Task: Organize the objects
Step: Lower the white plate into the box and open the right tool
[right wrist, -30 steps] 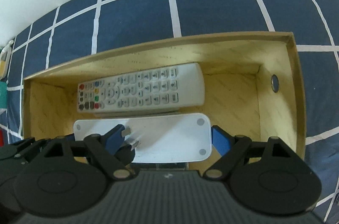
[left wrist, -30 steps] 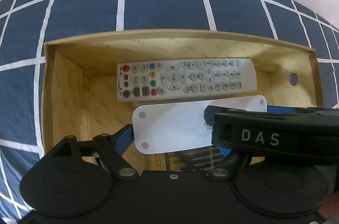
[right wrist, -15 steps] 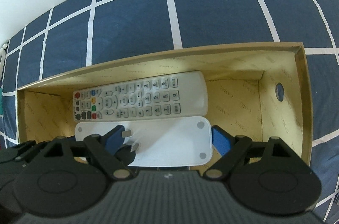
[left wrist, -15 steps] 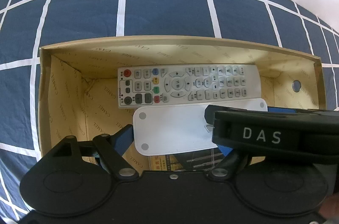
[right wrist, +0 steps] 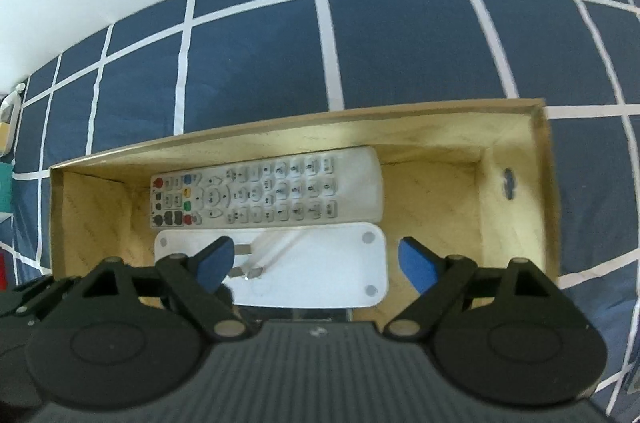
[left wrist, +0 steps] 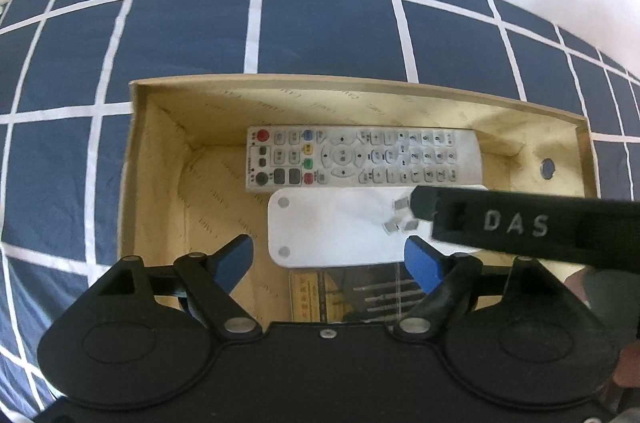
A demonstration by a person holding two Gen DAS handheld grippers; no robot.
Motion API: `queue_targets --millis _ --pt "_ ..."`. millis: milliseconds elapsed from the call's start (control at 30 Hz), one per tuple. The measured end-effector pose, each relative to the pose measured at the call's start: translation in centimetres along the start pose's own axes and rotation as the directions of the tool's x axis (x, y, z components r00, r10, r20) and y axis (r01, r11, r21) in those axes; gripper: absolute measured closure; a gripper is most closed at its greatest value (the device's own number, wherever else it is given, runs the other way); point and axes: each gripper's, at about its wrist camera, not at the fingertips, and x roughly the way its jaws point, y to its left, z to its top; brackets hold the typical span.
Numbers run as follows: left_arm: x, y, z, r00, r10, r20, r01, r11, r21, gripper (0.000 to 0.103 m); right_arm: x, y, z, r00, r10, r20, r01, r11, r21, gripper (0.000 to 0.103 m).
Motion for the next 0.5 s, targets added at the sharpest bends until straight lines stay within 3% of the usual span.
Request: queue_targets --millis 433,500 --pt "-4.8 -1.0 -4.5 0.997 0.039 0.064 -0.036 0.998 -0.049 0.013 -6.1 -2.3 -3.1 0.996 0.016 0.085 -0.012 0.999 -0.043 0.008" --pt "-5.3 -1.4 -5.3 0.996 0.048 0.07 -0.044 0.997 -0.058 0.008 -6.9 -2.7 -3.9 0.995 0.021 0.095 -0.016 0.999 -0.052 0.007"
